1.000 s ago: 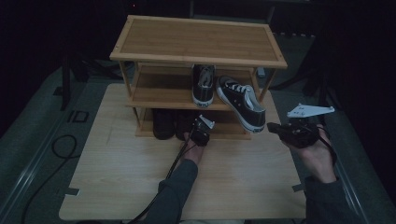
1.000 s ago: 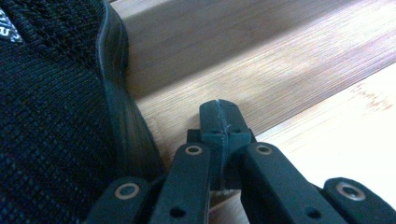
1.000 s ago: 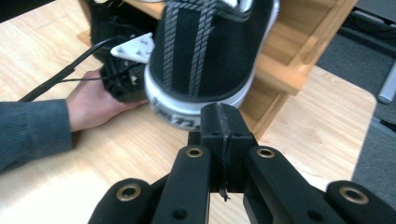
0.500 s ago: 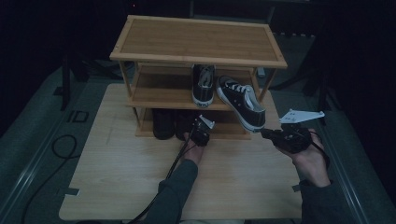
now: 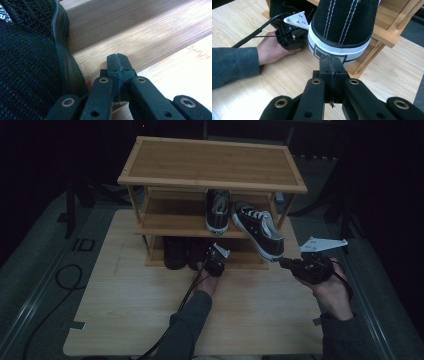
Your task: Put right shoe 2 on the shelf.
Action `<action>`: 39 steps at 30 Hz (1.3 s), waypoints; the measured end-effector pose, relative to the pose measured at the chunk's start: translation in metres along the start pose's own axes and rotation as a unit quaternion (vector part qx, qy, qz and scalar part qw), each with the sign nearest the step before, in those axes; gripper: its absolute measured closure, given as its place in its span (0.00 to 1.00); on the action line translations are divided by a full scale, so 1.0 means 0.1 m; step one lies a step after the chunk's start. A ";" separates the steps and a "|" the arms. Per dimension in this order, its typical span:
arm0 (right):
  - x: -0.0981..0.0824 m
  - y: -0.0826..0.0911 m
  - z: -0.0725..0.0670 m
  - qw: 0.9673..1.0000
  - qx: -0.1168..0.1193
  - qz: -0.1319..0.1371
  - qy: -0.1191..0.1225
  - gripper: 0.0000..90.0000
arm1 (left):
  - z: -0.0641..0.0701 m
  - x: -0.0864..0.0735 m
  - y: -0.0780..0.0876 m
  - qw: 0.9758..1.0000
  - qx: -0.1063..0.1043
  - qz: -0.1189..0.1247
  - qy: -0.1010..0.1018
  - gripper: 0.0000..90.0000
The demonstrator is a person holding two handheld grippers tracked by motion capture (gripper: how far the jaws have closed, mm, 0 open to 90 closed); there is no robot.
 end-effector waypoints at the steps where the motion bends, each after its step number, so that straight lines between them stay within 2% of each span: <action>1: 0.00 0.00 0.00 1.000 0.000 0.000 0.000 1.00 | 0.00 0.00 0.00 1.000 0.000 0.000 0.000 1.00; 11: 0.02 -0.01 -0.03 1.000 -0.001 0.002 0.005 1.00 | 0.00 0.00 0.00 1.000 0.000 0.000 0.000 1.00; 25: 0.12 -0.05 -0.07 1.000 0.013 0.013 0.009 1.00 | 0.00 0.00 0.00 1.000 0.002 -0.001 -0.002 1.00; 39: 0.25 -0.18 -0.14 0.999 0.026 0.026 0.007 1.00 | 0.00 0.00 0.00 1.000 0.002 -0.001 0.000 1.00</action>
Point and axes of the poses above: each handheld gripper's, and its own axes: y roughly backward along the jaws, x roughly out of its top, z roughly to its right, the point moved 7 cm from there along -y, roughly forward along the jaws, and after that the axes turned 4 degrees about y, right-handed, at the moved point
